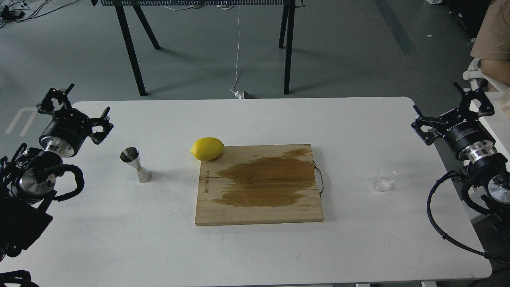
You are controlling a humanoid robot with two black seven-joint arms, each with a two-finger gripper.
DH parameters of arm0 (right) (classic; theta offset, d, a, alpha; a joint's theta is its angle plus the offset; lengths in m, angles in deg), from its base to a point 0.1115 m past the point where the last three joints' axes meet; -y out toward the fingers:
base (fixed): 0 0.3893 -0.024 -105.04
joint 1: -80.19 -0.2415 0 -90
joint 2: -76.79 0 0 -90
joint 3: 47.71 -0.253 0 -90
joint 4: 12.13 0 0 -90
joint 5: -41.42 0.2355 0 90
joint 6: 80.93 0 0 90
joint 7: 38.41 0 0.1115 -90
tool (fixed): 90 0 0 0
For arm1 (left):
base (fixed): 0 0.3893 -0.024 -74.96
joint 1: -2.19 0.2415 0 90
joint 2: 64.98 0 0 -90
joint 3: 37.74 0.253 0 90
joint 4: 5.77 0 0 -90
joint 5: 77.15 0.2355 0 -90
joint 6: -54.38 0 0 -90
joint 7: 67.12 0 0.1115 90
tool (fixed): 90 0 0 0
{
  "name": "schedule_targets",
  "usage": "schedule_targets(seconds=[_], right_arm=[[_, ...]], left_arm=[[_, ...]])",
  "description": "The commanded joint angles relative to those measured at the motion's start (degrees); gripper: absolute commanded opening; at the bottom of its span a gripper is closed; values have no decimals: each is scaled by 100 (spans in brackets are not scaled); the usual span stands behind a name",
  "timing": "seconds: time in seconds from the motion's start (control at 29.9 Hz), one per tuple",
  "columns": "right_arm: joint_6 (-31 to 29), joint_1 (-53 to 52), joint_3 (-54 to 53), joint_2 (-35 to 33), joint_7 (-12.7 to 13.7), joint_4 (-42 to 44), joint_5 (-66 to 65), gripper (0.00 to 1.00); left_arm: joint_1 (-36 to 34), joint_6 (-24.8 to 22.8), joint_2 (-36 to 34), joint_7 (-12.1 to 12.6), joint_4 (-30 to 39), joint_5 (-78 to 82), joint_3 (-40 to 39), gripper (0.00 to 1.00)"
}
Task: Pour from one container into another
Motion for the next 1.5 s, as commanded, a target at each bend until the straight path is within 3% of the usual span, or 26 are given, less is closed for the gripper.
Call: schedule_targets(seconds=[0.0, 0.2, 0.37, 0.5, 0.67, 0.8, 1.0, 1.17, 1.34, 1.47], right_arm=[[0, -12, 1, 1, 7, 0, -9, 100], [0, 5, 19, 1, -2, 35, -9, 100], [0, -3, 54, 1, -2, 53, -9, 100], [0, 14, 54, 1, 7, 62, -9, 100], [0, 58, 63, 1, 7, 53, -9, 100], [0, 93, 71, 1, -2, 44, -9, 100], [0, 120, -43, -17, -28, 9, 18, 100], [0, 120, -166, -26, -28, 0, 9, 100], [0, 128, -113, 1, -20, 9, 9, 100], [0, 128, -122, 1, -28, 9, 9, 100]], left_arm=[[-10, 0, 13, -1, 6, -3, -6, 100], [-80, 0, -5, -10, -11, -117, -67, 100], [-54, 0, -5, 69, -125, -1136, 11, 100], [-106, 0, 57, -36, -178, -1242, -15, 100], [-361, 0, 145, -729, -196, -1068, 116, 100], [-660, 0, 57, -949, -205, -112, 249, 100], [-783, 0, -751, -1459, -126, 1875, 222, 100], [-950, 0, -1226, -1969, -21, 2351, 249, 100], [-898, 0, -1630, -2001, 795, 3448, 249, 100], [-845, 0, -1903, -2001, 1709, 5310, 266, 100]])
